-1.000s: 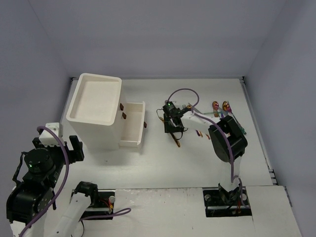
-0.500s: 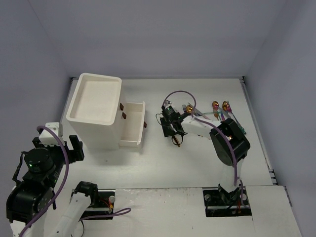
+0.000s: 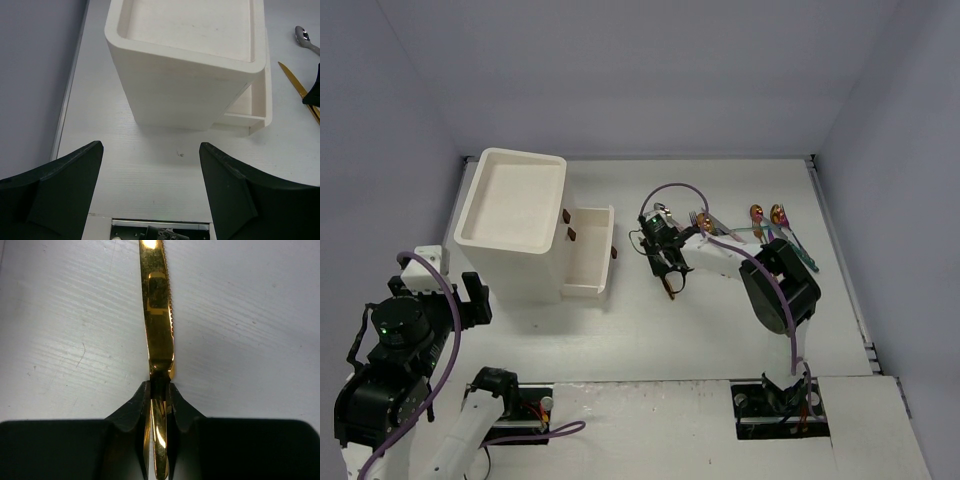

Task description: Sort the eating utensils into containers

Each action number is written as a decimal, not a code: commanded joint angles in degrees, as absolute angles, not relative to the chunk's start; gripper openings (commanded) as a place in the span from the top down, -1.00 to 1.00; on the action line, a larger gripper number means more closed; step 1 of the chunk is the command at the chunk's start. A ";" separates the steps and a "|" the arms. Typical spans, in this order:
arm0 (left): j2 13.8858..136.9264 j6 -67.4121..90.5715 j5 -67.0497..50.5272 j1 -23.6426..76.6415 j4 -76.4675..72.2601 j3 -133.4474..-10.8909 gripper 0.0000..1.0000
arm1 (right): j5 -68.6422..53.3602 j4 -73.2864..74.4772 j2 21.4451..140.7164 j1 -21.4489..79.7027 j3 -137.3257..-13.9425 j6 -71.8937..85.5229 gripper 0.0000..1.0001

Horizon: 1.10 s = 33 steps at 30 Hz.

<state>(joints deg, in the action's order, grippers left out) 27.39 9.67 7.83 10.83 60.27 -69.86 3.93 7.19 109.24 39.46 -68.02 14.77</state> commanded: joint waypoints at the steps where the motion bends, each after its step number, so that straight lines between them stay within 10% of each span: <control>1: 29.59 10.90 7.29 11.02 57.98 -72.95 -0.50 | 2.90 14.62 104.60 39.84 -65.86 16.05 1.00; 12: 30.25 12.95 5.73 11.07 57.85 -74.76 -0.50 | -3.66 9.43 88.89 42.40 -77.17 31.08 1.00; 33: 31.30 15.82 5.61 11.06 57.82 -76.87 -0.50 | 3.63 -14.27 113.48 49.84 -87.11 54.47 0.93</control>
<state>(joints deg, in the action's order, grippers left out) 29.09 14.40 5.98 10.83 60.25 -74.81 -1.34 -5.42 113.46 49.59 -83.63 49.53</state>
